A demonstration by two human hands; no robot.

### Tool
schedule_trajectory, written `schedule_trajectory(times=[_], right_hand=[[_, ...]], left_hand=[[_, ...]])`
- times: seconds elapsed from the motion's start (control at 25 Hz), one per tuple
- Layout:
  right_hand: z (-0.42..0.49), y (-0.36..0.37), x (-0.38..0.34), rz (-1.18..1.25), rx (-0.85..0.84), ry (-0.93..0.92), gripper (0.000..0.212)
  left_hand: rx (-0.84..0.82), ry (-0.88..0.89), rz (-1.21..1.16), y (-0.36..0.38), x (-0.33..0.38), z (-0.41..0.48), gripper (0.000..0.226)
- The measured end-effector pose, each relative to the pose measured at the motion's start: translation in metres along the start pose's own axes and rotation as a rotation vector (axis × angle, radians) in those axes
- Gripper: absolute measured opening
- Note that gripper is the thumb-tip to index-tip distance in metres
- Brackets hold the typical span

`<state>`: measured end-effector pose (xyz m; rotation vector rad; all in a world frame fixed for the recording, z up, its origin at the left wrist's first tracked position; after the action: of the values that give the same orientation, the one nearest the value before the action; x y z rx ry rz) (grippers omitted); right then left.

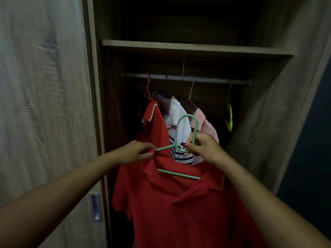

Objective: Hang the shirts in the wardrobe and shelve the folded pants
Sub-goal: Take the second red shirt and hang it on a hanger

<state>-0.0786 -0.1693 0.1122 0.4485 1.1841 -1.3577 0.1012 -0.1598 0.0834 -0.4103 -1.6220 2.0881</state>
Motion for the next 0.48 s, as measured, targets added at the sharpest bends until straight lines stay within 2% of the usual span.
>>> schedule_trajectory(times=[0.12,0.2,0.28,0.36,0.48], right_hand=[[0.001,-0.001,-0.014,-0.073,-0.019,-0.076,0.017],[0.001,-0.010,-0.014,-0.197,-0.062,-0.083,0.005],[-0.002,-0.032,-0.006,-0.351,-0.131,-0.023,0.012],[-0.011,-0.055,0.007,-0.472,-0.234,0.059,0.008],[-0.032,-0.077,0.007,-0.323,-0.263,0.128,0.009]], left_hand=[[0.150,0.020,-0.168,-0.004,0.007,0.004,0.010],[0.246,0.013,-0.248,-0.014,0.005,0.007,0.012],[0.306,0.012,-0.246,-0.021,0.003,0.012,0.019],[0.351,0.005,-0.237,-0.030,-0.001,0.018,0.021],[0.362,0.002,-0.264,-0.040,0.002,0.035,0.023]])
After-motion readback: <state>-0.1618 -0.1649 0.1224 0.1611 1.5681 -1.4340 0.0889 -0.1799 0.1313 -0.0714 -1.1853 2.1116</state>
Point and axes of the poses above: each hand's wrist, its own z-axis towards the middle knuckle, its own y-axis out of the palm, x = y × z, the point moved 10 cm from there along z, towards the middle knuckle, and after that the axes turned 7 degrees about z, right-handed, at the moved point
